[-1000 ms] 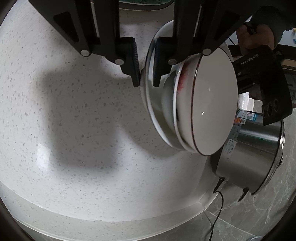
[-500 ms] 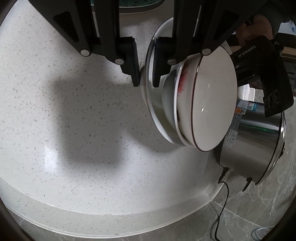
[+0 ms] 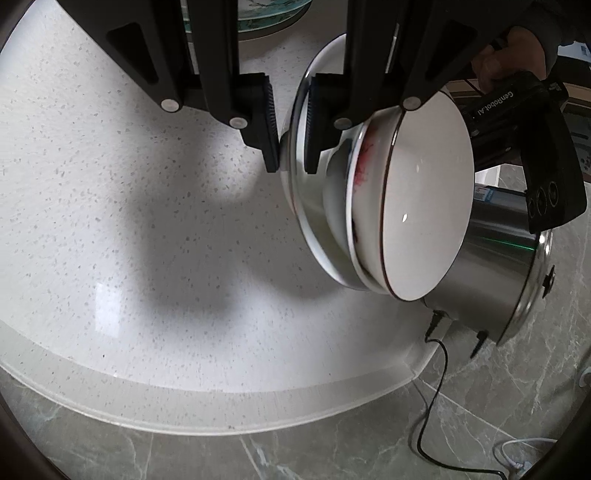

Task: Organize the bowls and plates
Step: 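Lift the bowl stack with both grippers and carry it over the teal floral plates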

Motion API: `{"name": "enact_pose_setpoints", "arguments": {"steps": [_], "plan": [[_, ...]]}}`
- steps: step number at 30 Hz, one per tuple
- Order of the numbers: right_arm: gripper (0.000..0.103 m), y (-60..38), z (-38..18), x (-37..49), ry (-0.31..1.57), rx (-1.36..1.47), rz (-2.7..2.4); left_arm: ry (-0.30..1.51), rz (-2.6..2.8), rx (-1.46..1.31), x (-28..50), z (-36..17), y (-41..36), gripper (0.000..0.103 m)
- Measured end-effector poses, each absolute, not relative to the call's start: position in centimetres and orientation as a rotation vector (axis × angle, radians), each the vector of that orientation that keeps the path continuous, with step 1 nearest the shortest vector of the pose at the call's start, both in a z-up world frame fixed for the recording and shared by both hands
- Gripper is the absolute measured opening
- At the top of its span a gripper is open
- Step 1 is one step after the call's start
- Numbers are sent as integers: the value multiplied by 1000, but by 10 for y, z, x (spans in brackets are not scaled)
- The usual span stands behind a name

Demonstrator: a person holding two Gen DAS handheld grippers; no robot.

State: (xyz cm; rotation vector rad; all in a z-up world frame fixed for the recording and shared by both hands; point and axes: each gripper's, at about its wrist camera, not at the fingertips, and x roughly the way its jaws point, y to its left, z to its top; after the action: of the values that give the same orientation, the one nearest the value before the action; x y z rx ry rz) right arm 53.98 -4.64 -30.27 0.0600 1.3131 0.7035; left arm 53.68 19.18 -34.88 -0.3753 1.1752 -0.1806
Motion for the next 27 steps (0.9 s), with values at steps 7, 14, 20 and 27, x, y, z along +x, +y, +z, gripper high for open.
{"name": "enact_pose_setpoints", "arguments": {"steps": [7, 14, 20, 27], "plan": [[17, -58, -277, 533, 1280, 80, 671, 1174, -225, -344, 541, -319, 187, 10], [17, -85, -258, 519, 1254, 128, 597, 1181, -309, -300, 545, -299, 165, 11], [17, -116, -247, 506, 1240, 162, 551, 1179, -367, -275, 537, -283, 138, 11], [17, -144, -244, 493, 1235, 185, 548, 1176, -373, -275, 518, -274, 105, 11]]}}
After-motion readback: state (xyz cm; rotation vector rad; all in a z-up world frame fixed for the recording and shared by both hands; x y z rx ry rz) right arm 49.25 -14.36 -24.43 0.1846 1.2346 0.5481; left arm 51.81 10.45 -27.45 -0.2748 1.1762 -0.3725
